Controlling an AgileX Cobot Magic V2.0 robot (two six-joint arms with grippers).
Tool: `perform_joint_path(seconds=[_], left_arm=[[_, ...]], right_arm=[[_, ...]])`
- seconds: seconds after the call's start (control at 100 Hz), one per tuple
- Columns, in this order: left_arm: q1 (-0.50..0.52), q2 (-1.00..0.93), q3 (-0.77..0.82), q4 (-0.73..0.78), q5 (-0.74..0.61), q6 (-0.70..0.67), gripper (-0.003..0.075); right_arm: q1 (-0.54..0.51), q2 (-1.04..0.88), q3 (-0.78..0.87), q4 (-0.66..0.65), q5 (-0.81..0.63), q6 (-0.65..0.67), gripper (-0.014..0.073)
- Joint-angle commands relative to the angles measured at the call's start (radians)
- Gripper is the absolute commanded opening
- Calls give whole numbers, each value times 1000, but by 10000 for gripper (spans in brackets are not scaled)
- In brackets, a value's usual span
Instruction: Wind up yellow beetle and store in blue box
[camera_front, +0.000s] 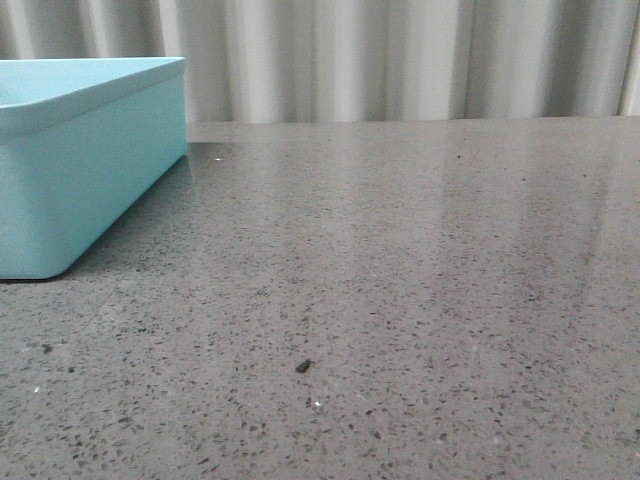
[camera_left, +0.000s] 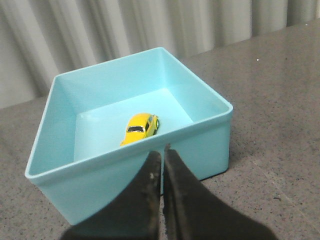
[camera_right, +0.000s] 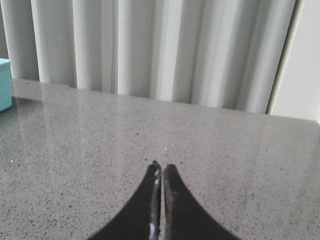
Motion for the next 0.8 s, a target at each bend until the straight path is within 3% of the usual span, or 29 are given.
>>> perform_joint_path(seconds=[0.0, 0.79], left_arm=[[-1, -27, -5, -15, -88, -20, -21], [-1, -27, 6, -28, -86, -25, -21]], right_arm=[[2, -1, 20, -8, -156, 0, -50], [2, -3, 55, -8, -157, 0, -50]])
